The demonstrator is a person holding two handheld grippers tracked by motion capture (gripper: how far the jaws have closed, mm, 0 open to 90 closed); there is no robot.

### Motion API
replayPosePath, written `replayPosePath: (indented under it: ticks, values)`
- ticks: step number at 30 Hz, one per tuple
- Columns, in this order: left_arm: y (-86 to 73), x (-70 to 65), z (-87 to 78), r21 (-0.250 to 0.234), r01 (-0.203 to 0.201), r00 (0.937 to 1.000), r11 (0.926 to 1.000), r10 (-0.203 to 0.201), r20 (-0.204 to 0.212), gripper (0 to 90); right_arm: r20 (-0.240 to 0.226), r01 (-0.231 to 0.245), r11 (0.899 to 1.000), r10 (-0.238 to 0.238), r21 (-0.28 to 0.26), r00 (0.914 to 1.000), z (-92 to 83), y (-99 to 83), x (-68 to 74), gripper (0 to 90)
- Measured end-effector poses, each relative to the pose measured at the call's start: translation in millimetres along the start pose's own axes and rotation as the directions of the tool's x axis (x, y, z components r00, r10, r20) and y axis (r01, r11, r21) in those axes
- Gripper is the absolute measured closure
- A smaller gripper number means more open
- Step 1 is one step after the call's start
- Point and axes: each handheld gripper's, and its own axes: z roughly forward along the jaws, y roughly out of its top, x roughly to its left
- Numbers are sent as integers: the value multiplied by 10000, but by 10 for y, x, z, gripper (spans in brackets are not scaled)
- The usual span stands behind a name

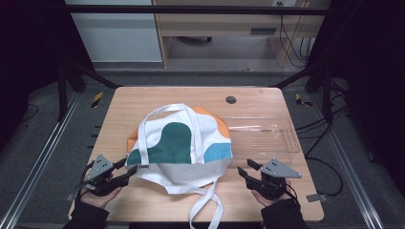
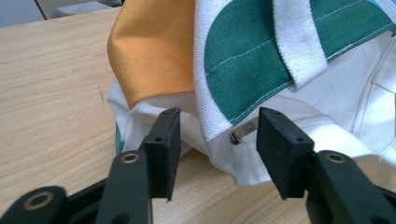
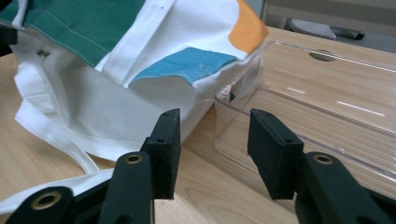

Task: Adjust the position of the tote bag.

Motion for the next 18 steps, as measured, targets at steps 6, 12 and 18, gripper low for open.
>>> replayPosePath:
  ticks: [6,12,18]
  values:
    - [8,-2,4,-22,151,9998,9999,-152,-112,619,-215,7,10000,-7,14,9998,58,42,83,638]
    - [12,-9,29,0,177,9997,9998,-177,-182,698,-309,-58,10000,58,-16,9995,89,80,133,742]
    - [15,-10,35,-7,191,9995,9998,-191,-235,743,-507,-2,10000,4,47,9987,132,111,194,838]
